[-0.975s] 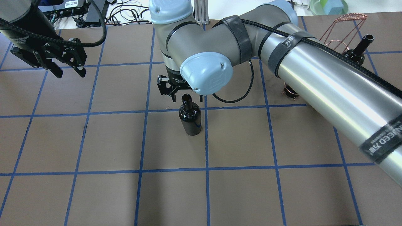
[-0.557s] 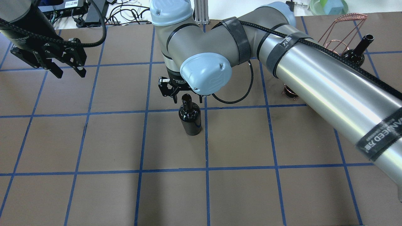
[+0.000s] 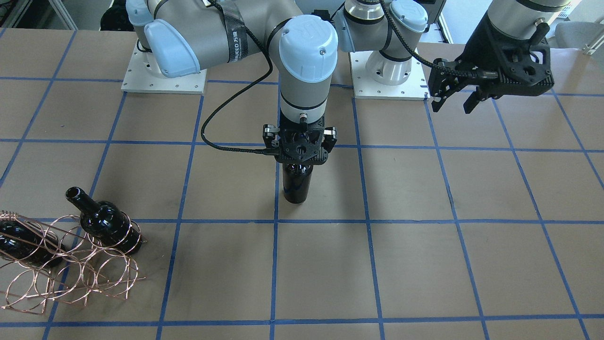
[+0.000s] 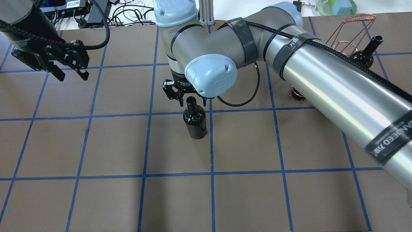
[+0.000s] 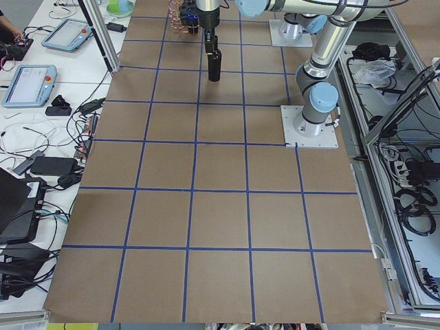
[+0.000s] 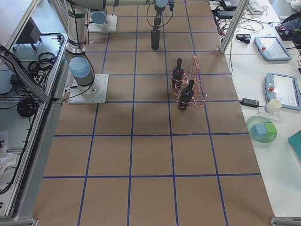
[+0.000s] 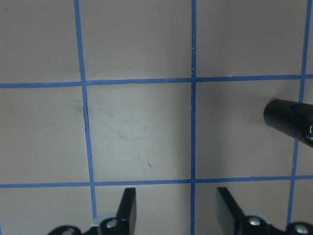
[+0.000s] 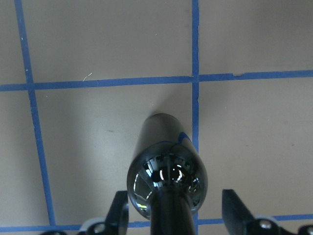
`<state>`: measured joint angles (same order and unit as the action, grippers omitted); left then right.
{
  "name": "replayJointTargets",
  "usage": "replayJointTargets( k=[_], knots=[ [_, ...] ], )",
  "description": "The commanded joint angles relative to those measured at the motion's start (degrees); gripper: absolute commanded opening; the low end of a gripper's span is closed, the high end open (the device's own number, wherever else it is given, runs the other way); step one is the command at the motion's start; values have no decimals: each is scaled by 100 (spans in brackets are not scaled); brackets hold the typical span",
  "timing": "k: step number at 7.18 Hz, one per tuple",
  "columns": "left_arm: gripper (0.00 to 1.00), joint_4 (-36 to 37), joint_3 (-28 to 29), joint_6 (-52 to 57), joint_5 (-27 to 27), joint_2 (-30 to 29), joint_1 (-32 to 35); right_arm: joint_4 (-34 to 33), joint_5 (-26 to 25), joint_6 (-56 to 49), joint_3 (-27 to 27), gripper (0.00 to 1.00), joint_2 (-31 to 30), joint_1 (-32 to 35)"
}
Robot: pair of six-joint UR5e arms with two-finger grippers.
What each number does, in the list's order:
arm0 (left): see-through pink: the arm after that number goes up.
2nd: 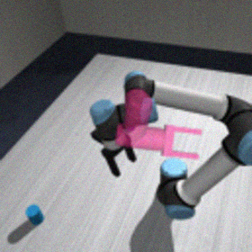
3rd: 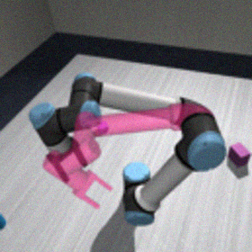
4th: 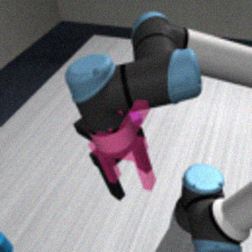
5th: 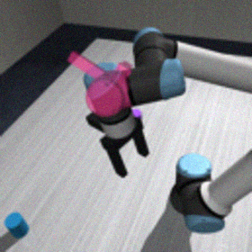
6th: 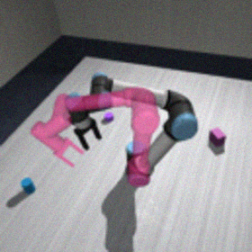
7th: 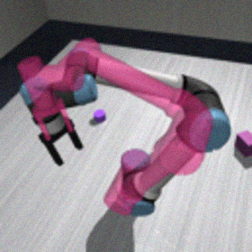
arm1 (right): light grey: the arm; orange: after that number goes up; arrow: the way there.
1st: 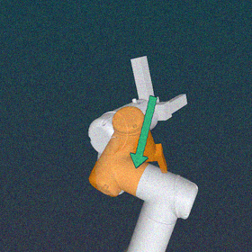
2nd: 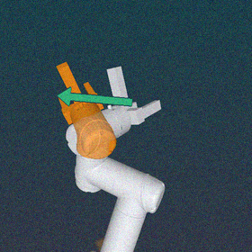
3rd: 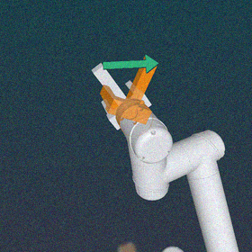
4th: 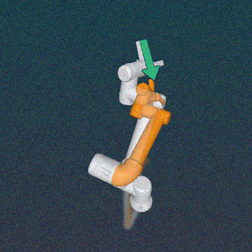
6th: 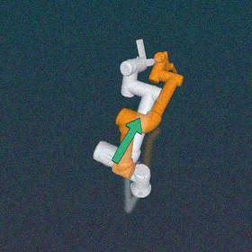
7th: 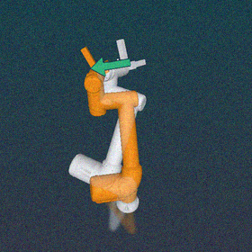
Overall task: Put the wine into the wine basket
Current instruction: 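Close the right gripper on the bottle and lift it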
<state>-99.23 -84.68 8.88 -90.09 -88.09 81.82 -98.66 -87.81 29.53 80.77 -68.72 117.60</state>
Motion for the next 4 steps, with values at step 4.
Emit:
replayJointTargets(
  k=[4],
  knots=[
    [64,0,-5,0,0,3,0,49,194,9,79,55,-9,0]
  ],
)
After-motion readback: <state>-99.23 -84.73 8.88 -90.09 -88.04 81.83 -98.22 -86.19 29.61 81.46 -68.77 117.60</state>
